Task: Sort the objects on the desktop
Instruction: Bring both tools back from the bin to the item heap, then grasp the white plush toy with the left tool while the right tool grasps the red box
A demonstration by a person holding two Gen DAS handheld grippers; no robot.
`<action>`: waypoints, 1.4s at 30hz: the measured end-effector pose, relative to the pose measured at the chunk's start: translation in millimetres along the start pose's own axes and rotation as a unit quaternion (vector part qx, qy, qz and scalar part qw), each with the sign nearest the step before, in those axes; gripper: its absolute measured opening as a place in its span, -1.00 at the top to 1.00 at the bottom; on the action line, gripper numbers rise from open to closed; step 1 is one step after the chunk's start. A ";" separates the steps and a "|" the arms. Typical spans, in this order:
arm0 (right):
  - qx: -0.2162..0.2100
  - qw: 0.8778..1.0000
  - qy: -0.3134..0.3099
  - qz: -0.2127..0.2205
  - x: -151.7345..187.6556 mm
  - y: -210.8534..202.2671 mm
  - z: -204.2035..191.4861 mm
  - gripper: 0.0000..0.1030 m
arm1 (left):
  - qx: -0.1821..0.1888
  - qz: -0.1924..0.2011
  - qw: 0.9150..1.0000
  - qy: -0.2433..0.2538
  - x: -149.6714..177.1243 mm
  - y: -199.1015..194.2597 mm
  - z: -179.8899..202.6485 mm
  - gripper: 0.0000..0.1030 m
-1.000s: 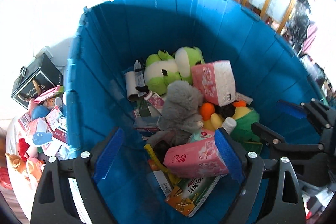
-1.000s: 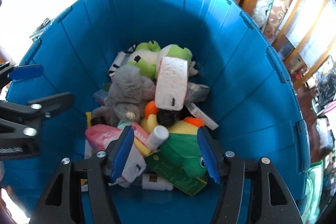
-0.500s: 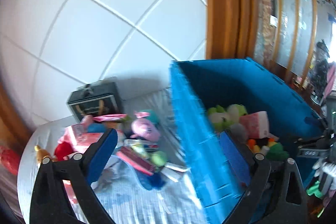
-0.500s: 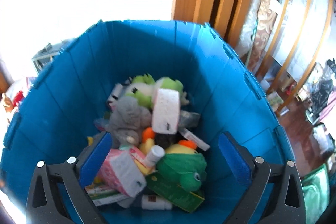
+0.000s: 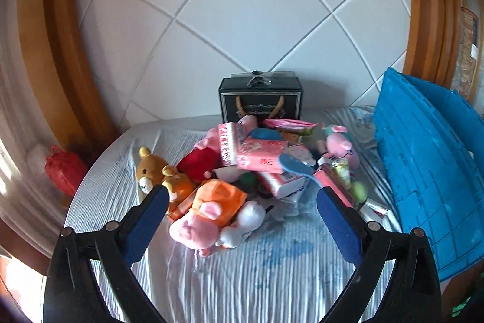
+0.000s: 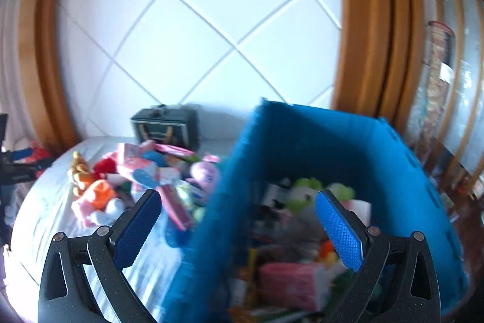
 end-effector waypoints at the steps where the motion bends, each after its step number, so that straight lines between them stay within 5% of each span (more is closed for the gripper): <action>1: -0.011 1.000 -0.001 0.001 -1.0 2.7 -15.2 -1.00 | -0.004 -0.002 1.000 -0.003 5.0 3.1 -10.9 -0.93; 9: -0.073 0.997 -0.002 -0.010 1.8 40.3 -120.3 -1.00 | 0.028 -0.026 0.999 -0.023 50.3 38.8 -42.0 -0.93; 15: -0.070 0.995 0.006 -0.067 46.7 89.8 -155.1 -1.00 | 0.070 -0.060 0.995 -0.036 88.2 82.0 -28.4 -0.93; 27: -0.014 0.983 0.058 -0.176 149.2 192.9 -130.3 -1.00 | 0.101 -0.133 0.985 0.034 149.9 175.7 15.7 -0.93; 35: 0.013 0.972 0.061 -0.228 187.8 254.7 -114.6 -1.00 | 0.110 -0.201 0.973 0.034 187.6 235.6 20.6 -0.49; 42: 0.007 0.961 0.040 -0.275 218.7 304.3 -116.4 -0.95 | 0.108 -0.227 0.967 0.033 203.9 271.1 20.9 -0.38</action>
Point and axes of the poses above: each gripper's, at about its wrist camera, not at the fingertips, and y roughly the way its jaws point, z to its right, x to its underside, the point moved 10 cm from there along y, roughly the way its jaws point, and after that the axes turned 9 degrees about z, right-handed, at the moved point
